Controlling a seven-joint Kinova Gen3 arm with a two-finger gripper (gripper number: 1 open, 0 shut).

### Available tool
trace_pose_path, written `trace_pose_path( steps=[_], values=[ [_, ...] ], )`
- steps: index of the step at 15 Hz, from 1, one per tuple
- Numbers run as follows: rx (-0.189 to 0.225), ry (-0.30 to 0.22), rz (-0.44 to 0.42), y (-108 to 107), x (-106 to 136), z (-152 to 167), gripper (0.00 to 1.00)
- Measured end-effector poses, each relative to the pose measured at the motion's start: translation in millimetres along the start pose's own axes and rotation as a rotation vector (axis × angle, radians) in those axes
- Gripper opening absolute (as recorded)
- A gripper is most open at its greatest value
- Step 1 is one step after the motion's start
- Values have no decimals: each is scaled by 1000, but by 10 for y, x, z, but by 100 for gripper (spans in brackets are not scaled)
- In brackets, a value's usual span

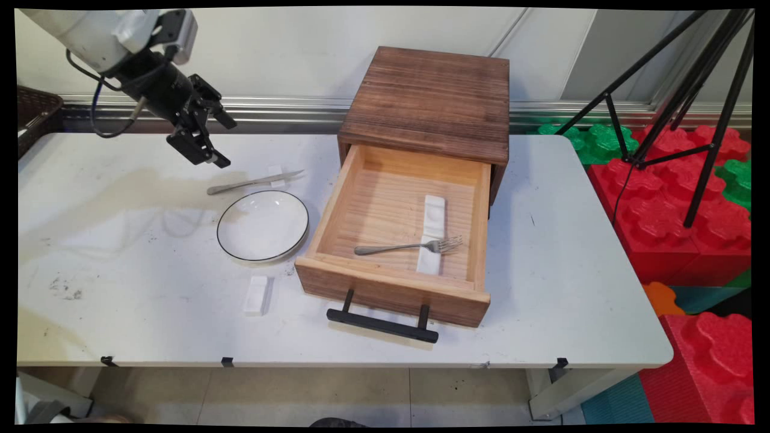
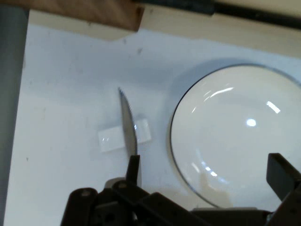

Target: Pick up the knife from the left of the white plate

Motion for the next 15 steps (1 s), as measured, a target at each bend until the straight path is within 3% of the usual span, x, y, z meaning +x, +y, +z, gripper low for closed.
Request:
trace_pose_path(
  steps=[15],
  values=[
    [31,-125,-54,-513,-478,1104,100]
  ],
)
